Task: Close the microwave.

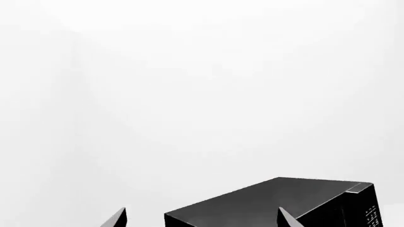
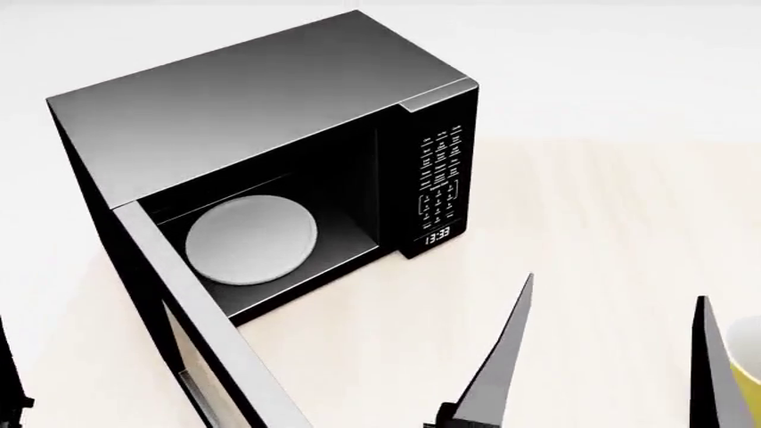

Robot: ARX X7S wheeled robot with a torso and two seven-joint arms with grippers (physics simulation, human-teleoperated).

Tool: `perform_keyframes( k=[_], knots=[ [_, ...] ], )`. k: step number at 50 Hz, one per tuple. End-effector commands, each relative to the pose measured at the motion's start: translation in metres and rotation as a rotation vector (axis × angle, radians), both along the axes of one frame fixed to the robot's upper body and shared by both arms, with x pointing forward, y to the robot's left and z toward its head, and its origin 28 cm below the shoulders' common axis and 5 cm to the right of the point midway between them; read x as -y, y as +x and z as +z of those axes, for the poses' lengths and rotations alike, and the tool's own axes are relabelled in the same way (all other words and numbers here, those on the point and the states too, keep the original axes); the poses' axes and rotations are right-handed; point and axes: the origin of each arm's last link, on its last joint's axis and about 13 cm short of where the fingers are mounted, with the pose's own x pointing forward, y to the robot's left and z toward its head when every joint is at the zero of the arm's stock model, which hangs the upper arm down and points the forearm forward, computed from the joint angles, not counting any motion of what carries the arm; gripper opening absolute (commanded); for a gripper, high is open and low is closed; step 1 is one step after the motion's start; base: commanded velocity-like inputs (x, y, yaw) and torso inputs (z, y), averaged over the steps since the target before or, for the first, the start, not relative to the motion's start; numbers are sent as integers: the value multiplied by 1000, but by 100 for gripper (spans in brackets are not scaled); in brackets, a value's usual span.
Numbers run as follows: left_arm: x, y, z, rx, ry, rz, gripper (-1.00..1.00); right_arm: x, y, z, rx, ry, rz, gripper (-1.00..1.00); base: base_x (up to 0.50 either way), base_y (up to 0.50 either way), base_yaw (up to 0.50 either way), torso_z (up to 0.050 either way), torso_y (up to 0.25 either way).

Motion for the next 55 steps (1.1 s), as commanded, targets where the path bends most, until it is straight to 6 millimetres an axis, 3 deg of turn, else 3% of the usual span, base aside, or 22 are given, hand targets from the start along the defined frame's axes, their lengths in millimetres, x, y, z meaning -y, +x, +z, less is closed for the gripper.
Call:
perform_keyframes(
  k=[1,21,29,45,55],
  knots=[
    [-20,9,4,-145,74,-178,100,-2,1,0,-51,2,18,100,0,0,0,0,0],
    [-33,28,-9,-304,254,-355,100,-4,1,-7,-106,-26,68,100,0,0,0,0,0],
    [-30,34,-17,-327,272,-382,100,-3,-1,-9,-134,-11,150,100,0,0,0,0,0],
    [-17,51,-31,-369,294,-455,100,-2,1,-15,-152,-53,108,100,0,0,0,0,0],
    [-8,51,-42,-419,336,-521,100,0,3,-16,-163,-57,96,100,0,0,0,0,0]
  ],
)
